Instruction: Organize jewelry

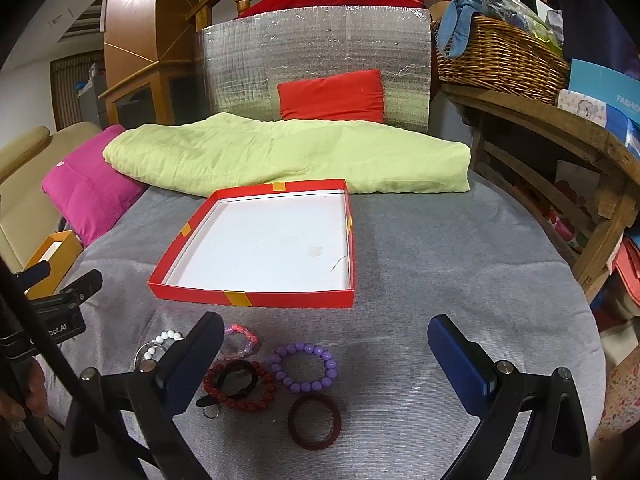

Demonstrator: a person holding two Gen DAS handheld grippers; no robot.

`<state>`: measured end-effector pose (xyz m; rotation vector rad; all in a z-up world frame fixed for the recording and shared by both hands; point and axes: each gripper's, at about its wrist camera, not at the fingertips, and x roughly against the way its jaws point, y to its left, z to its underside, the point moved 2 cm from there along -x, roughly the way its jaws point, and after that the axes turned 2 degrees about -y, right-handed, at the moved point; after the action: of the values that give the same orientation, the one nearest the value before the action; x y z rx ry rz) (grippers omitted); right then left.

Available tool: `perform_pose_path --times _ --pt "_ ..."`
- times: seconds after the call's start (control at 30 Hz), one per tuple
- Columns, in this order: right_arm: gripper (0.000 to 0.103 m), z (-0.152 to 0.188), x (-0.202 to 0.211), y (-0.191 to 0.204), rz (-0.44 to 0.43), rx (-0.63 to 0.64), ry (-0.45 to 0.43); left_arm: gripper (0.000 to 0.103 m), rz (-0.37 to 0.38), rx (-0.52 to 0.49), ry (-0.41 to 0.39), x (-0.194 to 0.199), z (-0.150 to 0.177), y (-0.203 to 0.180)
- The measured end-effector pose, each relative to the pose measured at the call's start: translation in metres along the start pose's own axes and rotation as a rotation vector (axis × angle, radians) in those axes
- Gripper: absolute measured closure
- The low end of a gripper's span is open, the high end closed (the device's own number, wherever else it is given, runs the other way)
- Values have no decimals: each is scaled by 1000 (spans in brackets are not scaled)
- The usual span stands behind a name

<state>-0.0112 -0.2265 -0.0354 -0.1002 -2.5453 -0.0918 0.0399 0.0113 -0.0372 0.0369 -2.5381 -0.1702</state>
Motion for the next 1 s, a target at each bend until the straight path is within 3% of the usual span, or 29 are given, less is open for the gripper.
perform_pose_path --times 1.0 --pt "0 2 -6 12 -9 14 16 0 -3 8 3 -1 1 11"
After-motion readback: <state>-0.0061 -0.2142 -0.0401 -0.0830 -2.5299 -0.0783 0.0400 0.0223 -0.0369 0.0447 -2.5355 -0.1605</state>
